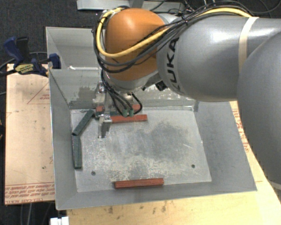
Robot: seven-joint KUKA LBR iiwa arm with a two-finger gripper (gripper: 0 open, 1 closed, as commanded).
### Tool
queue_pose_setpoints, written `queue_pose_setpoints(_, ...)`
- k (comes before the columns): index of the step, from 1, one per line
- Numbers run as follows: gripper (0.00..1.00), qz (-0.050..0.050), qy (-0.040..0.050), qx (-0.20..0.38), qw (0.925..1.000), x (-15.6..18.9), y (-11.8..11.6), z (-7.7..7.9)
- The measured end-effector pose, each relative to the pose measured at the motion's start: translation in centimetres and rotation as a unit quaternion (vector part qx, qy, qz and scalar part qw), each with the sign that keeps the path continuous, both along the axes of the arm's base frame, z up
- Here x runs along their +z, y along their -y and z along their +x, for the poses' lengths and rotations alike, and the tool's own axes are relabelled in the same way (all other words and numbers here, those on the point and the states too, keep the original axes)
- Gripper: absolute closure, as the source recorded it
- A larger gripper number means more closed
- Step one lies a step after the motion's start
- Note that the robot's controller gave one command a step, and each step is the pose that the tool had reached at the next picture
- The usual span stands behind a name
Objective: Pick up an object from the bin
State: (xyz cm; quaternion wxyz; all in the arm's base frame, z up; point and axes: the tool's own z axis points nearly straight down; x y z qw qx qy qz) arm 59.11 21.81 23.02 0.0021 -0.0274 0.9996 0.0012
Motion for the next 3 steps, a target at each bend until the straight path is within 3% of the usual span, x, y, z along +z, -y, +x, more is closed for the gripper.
queue_pose_setpoints(1, 0.00, 0.000, 0.0039, 0.064, 0.9979, -5.1, 2.0, 3.4)
queue_pose_setpoints(2, 0.00, -0.001, 0.0008, 0.140, 0.9902, -12.2, 3.6, 5.0)
queue_pose_setpoints(3, 0.00, 0.004, 0.0054, 0.107, 0.9942, -14.8, 4.0, 6.0)
